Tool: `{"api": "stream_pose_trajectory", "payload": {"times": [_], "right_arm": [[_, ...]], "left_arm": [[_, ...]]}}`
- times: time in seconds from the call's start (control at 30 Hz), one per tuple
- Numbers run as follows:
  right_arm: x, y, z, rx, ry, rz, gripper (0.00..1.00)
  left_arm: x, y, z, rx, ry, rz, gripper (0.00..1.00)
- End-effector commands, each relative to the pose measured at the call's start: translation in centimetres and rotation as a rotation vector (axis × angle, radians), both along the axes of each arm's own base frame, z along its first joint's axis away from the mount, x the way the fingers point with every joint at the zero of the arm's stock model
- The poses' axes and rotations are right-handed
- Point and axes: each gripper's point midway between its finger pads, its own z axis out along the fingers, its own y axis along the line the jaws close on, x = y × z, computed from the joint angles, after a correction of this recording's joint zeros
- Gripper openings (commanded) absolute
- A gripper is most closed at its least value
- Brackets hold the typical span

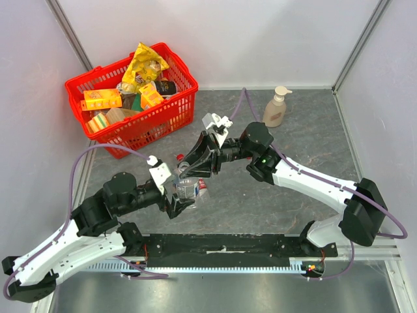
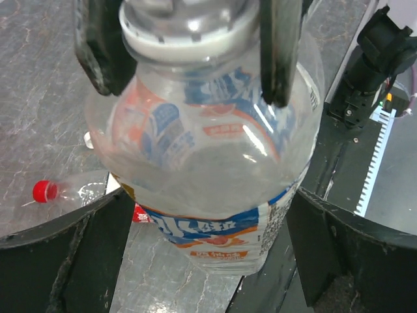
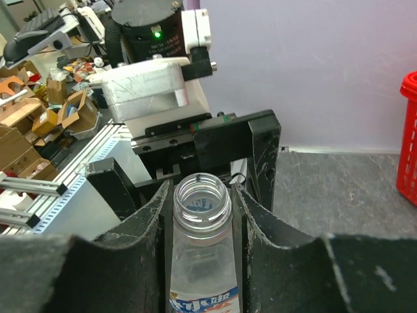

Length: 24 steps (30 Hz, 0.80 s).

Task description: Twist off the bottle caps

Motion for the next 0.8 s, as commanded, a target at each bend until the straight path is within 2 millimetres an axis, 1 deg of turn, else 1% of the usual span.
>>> {"api": "stream_pose_trajectory", "payload": {"times": [0.0,0.17,0.2,0.27,0.43,0.6,0.77], "right_arm": [[0.6,0.2,0.9,0.001,-0.047,-0.041,0.0],[2.7,0.6,-1.0,-0.082,-0.073,-0.155,0.0],[3.1,0.6,-1.4,-0.098,-0.076,-0.178,0.0],[4.0,0.7,-2.2,-0.126,-0.075,-0.221,0.0],[6.6,1.0,-4.6,-0.194,-0.063,-0.344,0.0],[9.7,0.8,-6.6,-0.259,-0.046,-0.507,0.0],[13.1,-0.5,-8.1,-0.305,-0.03,-0.709,0.0]], "left_arm": [[0.9,0.5,1.3,-0.038,-0.034,0.065,1.0],[1.3,1.4,1.9,-0.058,-0.057,0.112,1.0],[1.9,1.9,2.1,-0.059,-0.069,0.154,1.0],[2.2,2.6,2.4,-0.067,-0.083,0.189,1.0],[2.2,3.7,3.2,-0.105,-0.112,0.229,1.0],[2.3,3.9,3.3,-0.115,-0.119,0.24,1.0],[2.4,3.6,2.7,-0.09,-0.107,0.234,1.0]]}}
